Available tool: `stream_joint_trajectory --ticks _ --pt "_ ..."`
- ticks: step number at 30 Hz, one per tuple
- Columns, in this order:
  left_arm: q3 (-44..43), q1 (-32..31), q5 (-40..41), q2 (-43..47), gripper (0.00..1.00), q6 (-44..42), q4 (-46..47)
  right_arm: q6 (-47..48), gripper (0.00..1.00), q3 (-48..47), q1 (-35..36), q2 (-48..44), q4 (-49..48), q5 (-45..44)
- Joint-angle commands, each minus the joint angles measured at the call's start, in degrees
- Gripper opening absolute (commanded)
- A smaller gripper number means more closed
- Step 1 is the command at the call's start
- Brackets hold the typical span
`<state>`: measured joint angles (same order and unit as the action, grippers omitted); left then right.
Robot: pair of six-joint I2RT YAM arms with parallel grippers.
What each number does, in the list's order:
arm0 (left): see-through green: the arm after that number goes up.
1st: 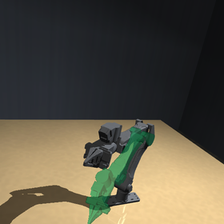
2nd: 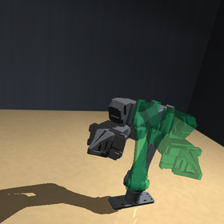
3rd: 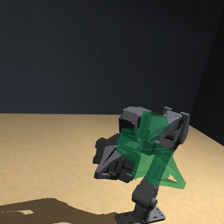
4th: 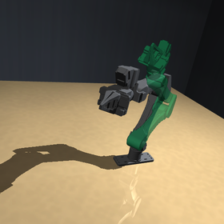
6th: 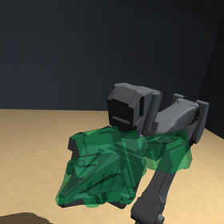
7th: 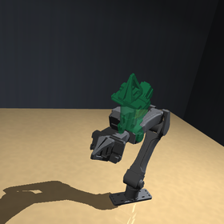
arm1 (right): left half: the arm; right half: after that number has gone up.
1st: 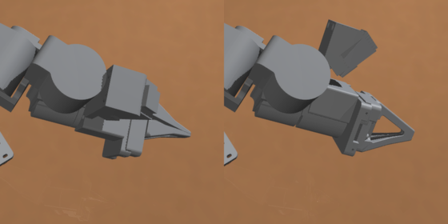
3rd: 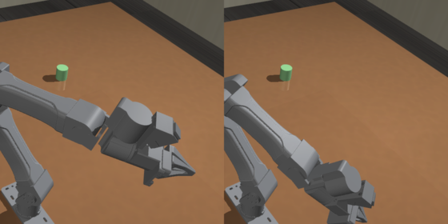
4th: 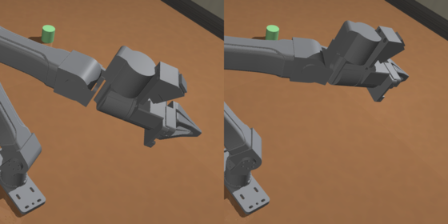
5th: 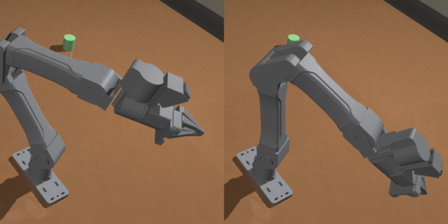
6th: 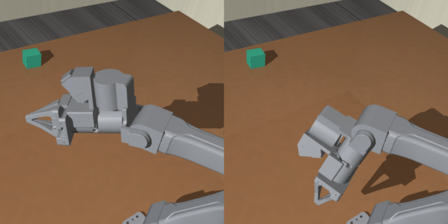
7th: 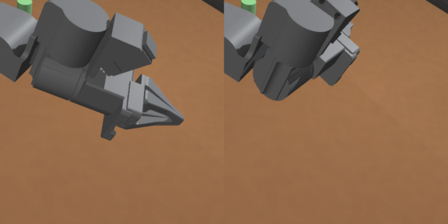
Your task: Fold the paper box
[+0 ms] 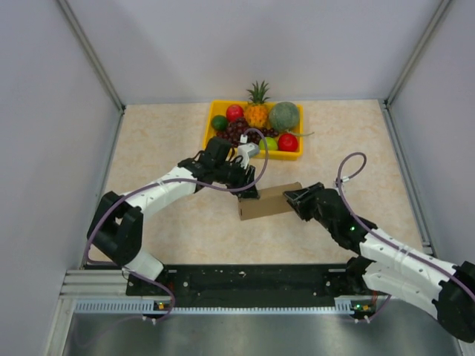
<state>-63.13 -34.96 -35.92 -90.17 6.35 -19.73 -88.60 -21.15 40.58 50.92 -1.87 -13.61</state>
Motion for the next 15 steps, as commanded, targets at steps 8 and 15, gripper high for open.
stream_joint_trajectory --ticks 8,15 --pt "6.18 -1.34 8.67 -3.96 0.22 -0.02 -0.49 35.76 0.86 -5.13 -12.07 -12.94 20.06 1.63" --pt "6.45 -1.34 8.59 -3.78 0.20 0.59 -0.14 46.84 0.72 -5.74 -33.89 -3.48 5.13 42.55"
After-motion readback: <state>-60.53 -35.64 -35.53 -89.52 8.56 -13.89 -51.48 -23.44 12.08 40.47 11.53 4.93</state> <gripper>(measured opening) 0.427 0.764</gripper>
